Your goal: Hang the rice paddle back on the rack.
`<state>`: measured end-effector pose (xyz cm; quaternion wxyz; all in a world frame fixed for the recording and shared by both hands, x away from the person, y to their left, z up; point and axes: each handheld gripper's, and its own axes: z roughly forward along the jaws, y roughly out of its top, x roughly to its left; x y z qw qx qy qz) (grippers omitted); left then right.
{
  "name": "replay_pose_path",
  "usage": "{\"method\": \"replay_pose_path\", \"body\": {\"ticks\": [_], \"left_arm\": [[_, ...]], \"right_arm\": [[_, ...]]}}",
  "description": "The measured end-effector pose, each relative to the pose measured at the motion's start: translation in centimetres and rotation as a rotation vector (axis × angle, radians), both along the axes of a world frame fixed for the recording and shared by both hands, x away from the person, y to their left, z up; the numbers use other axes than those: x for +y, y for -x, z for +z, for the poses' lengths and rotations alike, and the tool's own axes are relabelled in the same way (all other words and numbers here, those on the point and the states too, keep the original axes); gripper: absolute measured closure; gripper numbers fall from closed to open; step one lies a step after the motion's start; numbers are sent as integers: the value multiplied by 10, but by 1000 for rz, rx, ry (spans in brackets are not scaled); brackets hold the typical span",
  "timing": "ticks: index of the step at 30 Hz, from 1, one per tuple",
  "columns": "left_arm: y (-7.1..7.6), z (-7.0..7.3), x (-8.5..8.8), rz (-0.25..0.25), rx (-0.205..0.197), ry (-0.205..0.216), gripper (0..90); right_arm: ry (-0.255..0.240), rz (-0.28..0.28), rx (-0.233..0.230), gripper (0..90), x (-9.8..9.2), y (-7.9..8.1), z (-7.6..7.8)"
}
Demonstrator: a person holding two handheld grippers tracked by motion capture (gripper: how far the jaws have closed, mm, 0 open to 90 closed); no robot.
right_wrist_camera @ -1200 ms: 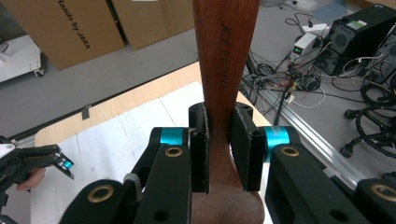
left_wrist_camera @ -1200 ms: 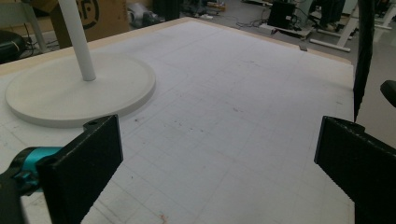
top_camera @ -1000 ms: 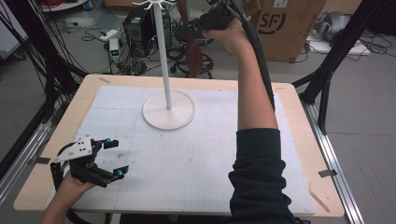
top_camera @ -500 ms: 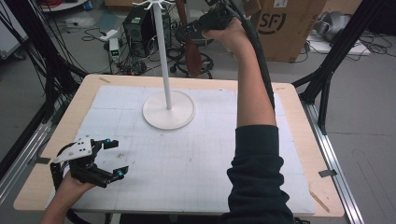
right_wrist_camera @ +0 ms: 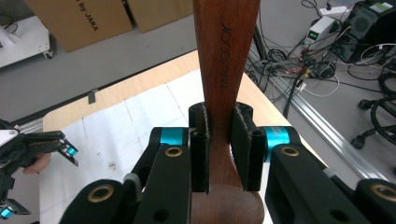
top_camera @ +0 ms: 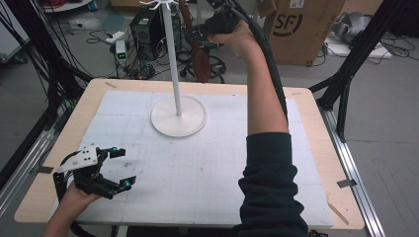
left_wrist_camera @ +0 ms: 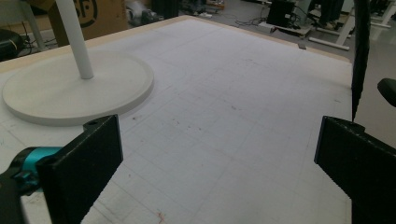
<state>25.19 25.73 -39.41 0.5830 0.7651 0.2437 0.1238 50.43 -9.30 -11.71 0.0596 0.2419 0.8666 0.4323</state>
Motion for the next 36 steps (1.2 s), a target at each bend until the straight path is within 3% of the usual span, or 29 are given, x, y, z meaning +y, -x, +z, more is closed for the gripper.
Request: {"method": "replay_pose_path", "body": {"ticks": [19,24,29,33,36], "left_arm": [[0,0,0,-1,-1,-1,17],[1,0,-1,-1,1,1,17],[1,0,-1,-2,0,1,17],[1,0,-1,-3,1,2,17],[1,0,-1,-3,0,-2,17]], "right_arm": [[19,19,-21,757,15,1,-4],[21,-15,-28,654,14,1,-5],[11,-2,-28,572,14,3,-6],[1,12,-38,421,14,9,-8],[29,22,-60,309,16,16,-9]]}}
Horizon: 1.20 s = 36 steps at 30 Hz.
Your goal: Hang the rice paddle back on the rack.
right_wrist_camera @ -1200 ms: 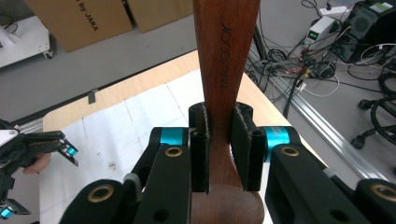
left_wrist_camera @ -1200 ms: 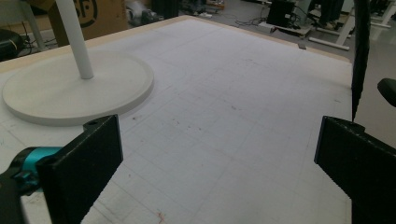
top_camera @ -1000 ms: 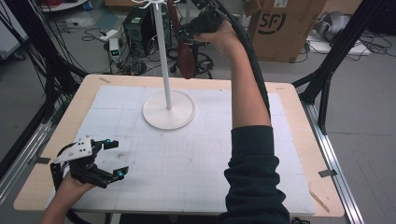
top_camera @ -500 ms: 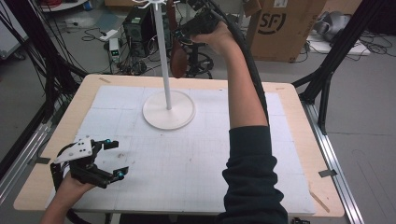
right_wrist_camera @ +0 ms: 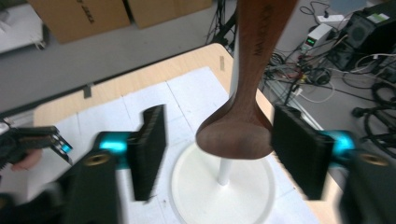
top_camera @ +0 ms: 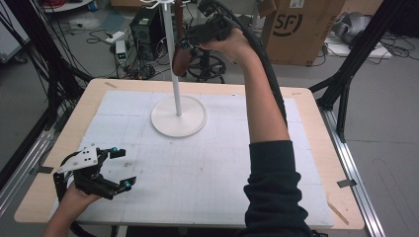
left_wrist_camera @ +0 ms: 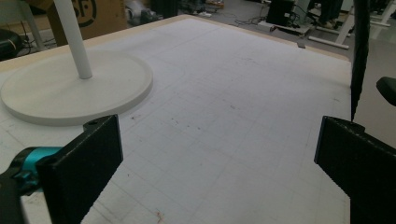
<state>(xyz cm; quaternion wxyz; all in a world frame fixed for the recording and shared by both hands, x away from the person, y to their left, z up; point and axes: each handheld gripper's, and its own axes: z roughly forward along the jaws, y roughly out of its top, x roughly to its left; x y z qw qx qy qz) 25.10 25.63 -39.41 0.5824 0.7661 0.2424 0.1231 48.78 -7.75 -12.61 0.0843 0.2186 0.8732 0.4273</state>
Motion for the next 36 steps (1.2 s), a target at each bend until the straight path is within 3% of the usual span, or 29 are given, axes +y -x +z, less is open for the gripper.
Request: {"method": "replay_pose_path", "body": {"ticks": [3,10,16,28,36], "left_arm": [[0,0,-1,0,2,-1,17],[0,0,-1,-1,3,2,17],[-1,0,0,-1,-1,3,17],[0,0,-1,3,3,-2,17],[0,0,-4,3,6,-3,17]], "right_arm": [[-1,8,-23,218,0,9,-2],[-28,-5,-3,16,-9,21,-12],[-30,-8,5,4,-16,35,-25],[-41,24,-31,5,-29,64,-49],[-62,61,-62,5,-37,93,-60]]}}
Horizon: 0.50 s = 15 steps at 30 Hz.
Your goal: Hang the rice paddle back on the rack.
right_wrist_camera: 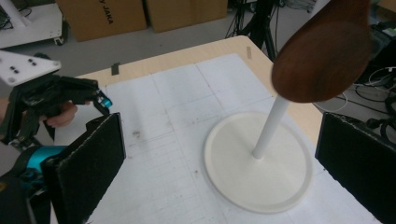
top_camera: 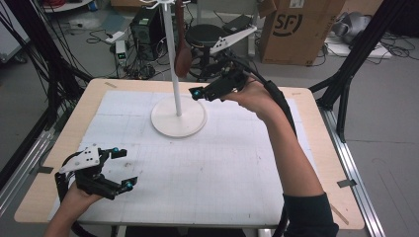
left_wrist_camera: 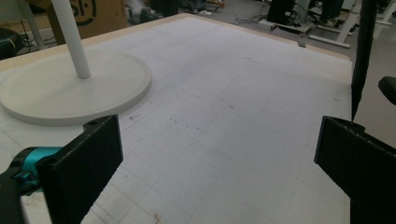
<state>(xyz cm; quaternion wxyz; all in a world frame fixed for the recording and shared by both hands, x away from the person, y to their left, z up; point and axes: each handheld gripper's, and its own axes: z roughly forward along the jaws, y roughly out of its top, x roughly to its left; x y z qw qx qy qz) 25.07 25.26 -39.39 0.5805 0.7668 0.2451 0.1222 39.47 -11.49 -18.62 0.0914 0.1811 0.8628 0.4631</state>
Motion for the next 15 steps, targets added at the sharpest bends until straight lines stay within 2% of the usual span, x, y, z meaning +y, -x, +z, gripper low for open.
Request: {"method": "replay_pose_path", "body": {"ticks": [6,12,15], "left_arm": [[0,0,0,1,1,-6,17],[-1,0,1,2,4,-5,17],[-2,0,0,4,4,-3,17]], "right_arm": [[-3,-2,-23,5,-11,16,-12],[-30,-7,3,5,-28,27,-30],[-51,0,2,5,-35,34,-37]]}}
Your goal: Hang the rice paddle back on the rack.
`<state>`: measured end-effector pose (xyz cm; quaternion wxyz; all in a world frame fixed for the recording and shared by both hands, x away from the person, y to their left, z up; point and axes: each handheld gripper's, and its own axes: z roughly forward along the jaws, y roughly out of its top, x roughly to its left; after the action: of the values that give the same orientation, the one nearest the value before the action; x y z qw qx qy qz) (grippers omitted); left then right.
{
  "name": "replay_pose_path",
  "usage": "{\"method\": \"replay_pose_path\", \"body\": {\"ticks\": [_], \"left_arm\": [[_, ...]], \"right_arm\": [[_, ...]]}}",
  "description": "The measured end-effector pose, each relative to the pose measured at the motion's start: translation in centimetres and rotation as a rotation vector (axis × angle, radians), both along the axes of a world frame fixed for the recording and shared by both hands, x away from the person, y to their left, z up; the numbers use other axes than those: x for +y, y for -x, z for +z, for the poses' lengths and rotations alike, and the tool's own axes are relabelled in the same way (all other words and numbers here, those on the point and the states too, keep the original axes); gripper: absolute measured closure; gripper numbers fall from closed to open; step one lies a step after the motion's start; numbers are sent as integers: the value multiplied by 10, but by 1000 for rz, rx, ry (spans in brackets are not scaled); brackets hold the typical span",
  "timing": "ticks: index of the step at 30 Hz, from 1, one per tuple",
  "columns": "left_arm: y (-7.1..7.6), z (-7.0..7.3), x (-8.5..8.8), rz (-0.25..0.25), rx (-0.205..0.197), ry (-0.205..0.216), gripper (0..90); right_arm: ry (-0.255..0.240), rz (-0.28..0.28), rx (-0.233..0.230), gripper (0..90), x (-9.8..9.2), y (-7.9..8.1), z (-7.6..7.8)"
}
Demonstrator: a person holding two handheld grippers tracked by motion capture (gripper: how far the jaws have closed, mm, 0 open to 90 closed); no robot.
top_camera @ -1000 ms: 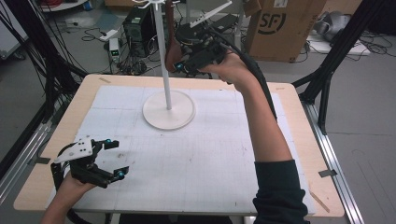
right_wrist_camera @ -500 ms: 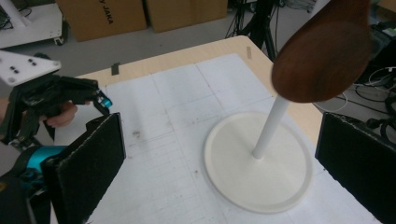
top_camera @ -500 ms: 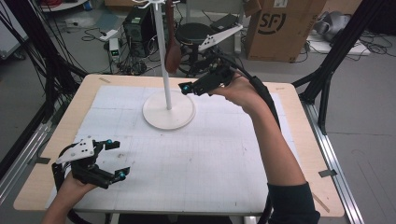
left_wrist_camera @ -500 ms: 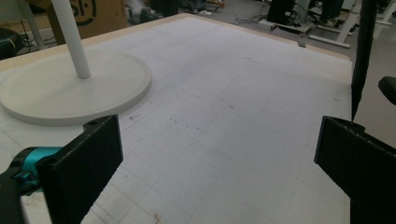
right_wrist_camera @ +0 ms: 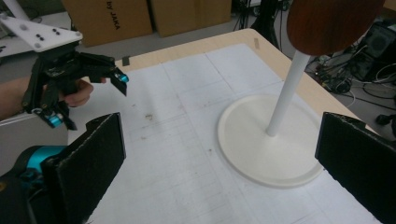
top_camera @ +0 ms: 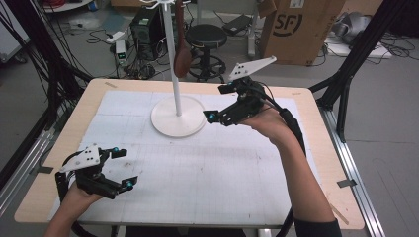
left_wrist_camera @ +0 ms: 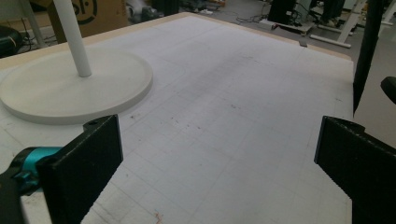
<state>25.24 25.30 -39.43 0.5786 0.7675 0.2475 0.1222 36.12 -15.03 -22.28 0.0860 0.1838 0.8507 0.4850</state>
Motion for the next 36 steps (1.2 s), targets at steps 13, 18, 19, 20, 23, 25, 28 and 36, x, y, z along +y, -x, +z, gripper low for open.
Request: {"method": "replay_pose_path", "body": {"ticks": [13,18,19,20,23,25,28,36], "left_arm": [[0,0,-1,1,1,-2,17],[-1,0,-1,0,1,-2,17],[-1,0,-1,-1,0,-2,17],[-1,0,-1,0,0,-2,17],[-2,-1,-2,4,3,2,17],[-2,-1,-2,-1,-4,-5,17],[-3,-1,-2,3,0,-1,17],[-3,0,-3,2,-2,1,17]], "right_arm": [[-44,42,-5,5,-13,29,-25],[-63,46,9,5,-17,37,-38],[-67,47,15,5,-19,38,-41],[-71,44,16,5,-20,40,-43],[-85,41,25,5,-26,43,-51],[-96,41,23,5,-29,45,-55],[-111,39,26,5,-33,49,-60],[-130,38,20,5,-43,57,-76]]}}
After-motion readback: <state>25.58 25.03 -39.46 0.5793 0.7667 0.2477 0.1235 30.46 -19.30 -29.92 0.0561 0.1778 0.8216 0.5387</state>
